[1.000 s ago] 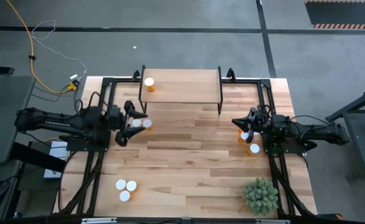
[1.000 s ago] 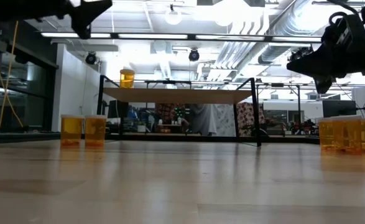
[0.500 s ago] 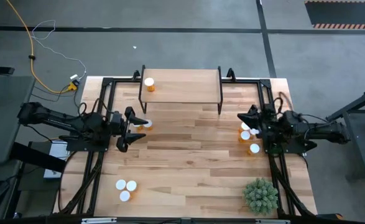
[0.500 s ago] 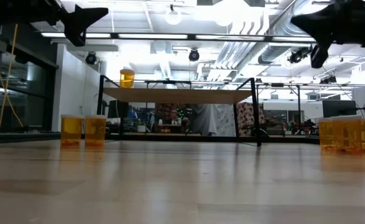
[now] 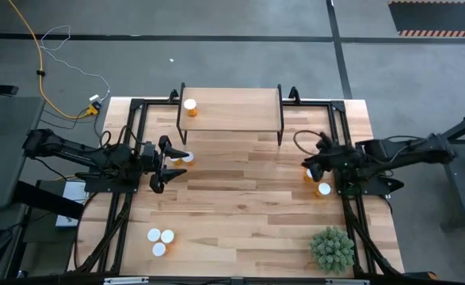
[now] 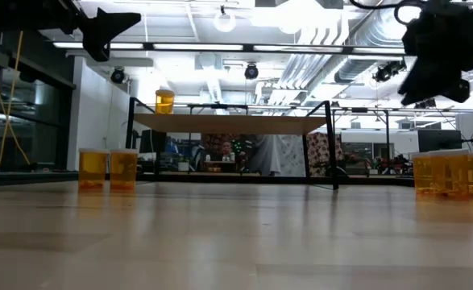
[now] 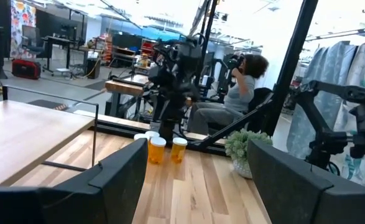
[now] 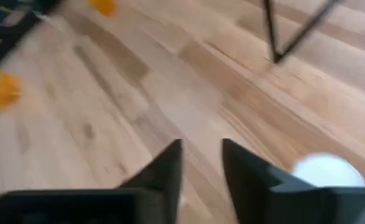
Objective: Pick and place medicine bottles onto shelf by color
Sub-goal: Put the orange pill bottle on the shelf
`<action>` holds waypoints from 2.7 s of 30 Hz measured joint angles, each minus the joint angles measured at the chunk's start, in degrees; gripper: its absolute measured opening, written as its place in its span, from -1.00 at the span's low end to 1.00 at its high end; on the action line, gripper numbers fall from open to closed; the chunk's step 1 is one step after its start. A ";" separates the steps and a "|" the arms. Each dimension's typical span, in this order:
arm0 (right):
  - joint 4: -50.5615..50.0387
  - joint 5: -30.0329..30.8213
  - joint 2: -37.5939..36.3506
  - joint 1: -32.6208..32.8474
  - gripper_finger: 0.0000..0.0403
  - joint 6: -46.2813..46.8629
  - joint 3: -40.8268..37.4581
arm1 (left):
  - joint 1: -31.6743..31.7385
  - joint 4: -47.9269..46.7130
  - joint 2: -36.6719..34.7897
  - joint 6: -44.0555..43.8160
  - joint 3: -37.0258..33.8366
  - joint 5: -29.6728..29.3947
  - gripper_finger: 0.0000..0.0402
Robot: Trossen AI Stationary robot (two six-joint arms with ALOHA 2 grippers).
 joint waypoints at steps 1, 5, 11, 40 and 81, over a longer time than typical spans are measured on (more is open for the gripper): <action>-1.29 1.82 0.43 2.03 -0.68 2.13 0.00 | 0.00 0.00 0.00 0.00 0.00 0.00 0.33; -3.92 4.28 0.91 9.56 -0.93 11.00 0.00 | 0.00 0.00 0.00 0.02 0.00 0.00 0.33; -10.96 2.53 2.56 17.48 -0.98 22.97 0.56 | 0.00 0.00 0.00 0.00 0.00 0.00 0.33; -32.75 -12.29 33.43 -6.61 -1.00 -2.75 21.20 | 0.00 0.02 0.02 -1.05 0.00 -1.05 0.33; -24.33 -11.28 41.65 -9.23 -1.00 -5.19 14.14 | 0.02 -0.22 0.02 -1.03 0.02 -0.81 0.33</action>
